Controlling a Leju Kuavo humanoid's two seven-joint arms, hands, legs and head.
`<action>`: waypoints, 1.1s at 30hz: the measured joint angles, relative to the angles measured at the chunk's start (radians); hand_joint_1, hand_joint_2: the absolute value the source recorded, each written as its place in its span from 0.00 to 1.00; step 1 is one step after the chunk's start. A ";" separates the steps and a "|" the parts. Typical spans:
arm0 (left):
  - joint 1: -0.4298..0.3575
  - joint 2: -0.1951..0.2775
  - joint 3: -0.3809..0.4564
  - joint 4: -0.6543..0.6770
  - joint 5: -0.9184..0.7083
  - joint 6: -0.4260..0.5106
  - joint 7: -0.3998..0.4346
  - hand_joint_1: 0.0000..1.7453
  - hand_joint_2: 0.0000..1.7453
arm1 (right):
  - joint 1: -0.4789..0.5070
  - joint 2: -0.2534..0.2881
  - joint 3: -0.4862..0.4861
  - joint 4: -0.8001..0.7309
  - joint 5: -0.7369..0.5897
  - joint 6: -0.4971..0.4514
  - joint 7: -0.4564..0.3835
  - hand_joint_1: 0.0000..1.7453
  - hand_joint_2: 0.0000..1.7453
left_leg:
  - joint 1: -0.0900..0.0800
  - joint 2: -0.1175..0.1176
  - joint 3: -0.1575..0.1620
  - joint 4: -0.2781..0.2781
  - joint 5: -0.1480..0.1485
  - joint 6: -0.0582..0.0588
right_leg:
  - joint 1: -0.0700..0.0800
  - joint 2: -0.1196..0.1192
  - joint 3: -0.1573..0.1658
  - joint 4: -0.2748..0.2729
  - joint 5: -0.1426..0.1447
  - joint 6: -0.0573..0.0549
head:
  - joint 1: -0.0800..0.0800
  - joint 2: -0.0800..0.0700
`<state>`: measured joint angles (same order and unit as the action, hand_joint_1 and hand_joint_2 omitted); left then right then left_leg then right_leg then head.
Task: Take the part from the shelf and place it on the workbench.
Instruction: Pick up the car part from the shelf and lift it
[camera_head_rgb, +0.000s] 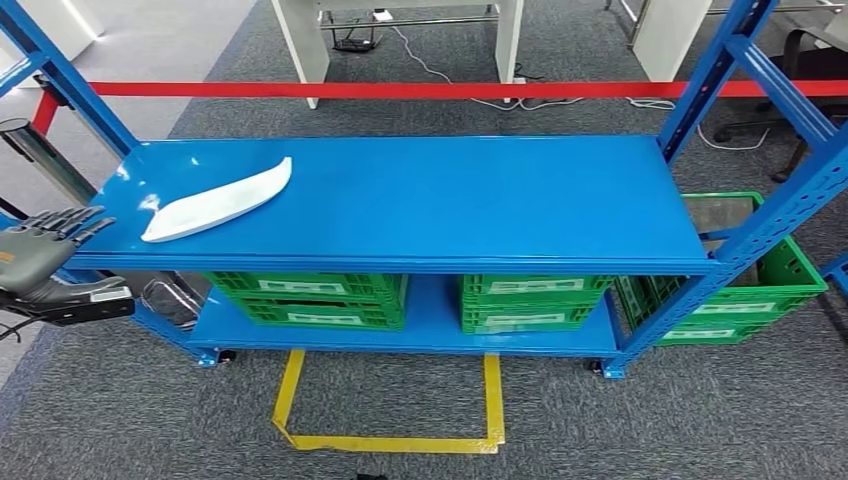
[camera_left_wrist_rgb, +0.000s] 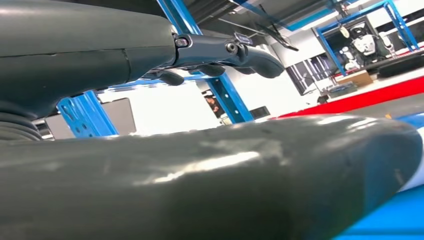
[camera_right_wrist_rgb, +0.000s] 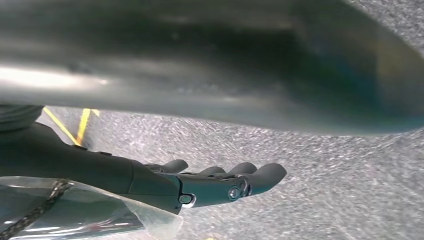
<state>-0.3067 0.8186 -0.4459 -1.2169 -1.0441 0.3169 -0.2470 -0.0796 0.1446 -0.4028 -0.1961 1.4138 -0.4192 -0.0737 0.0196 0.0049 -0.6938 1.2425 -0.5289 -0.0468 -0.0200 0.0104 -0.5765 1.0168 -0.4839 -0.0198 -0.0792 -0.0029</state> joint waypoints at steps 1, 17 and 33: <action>0.000 0.001 0.000 0.000 0.000 0.000 0.000 0.00 0.00 | 0.000 0.000 0.000 0.000 0.000 0.000 0.000 0.00 0.00 | 0.001 0.000 0.029 -0.068 0.044 0.002 | 0.000 0.001 0.005 0.000 -0.003 0.002 | 0.000 0.000; -0.001 -0.006 -0.002 0.008 0.001 0.002 0.001 0.00 0.00 | 0.003 -0.003 0.000 0.000 -0.001 0.000 -0.001 0.00 0.00 | -0.024 -0.004 0.145 -0.245 0.054 0.060 | 0.020 -0.004 -0.117 0.123 0.015 0.016 | 0.007 0.000; 0.000 0.002 -0.004 0.014 0.001 0.001 0.001 0.00 0.00 | 0.002 -0.005 0.000 0.000 -0.001 -0.001 -0.001 0.00 0.00 | 0.014 -0.005 0.074 -0.163 0.086 -0.020 | 0.006 -0.001 0.028 -0.010 -0.009 0.010 | -0.005 0.000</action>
<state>-0.3065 0.8206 -0.4501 -1.2030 -1.0434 0.3183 -0.2461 -0.0781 0.1399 -0.4028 -0.1961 1.4130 -0.4201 -0.0746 0.0336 0.0001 -0.6193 1.0796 -0.4424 -0.0670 -0.0138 0.0090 -0.5489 1.0070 -0.4929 -0.0097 -0.0842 -0.0027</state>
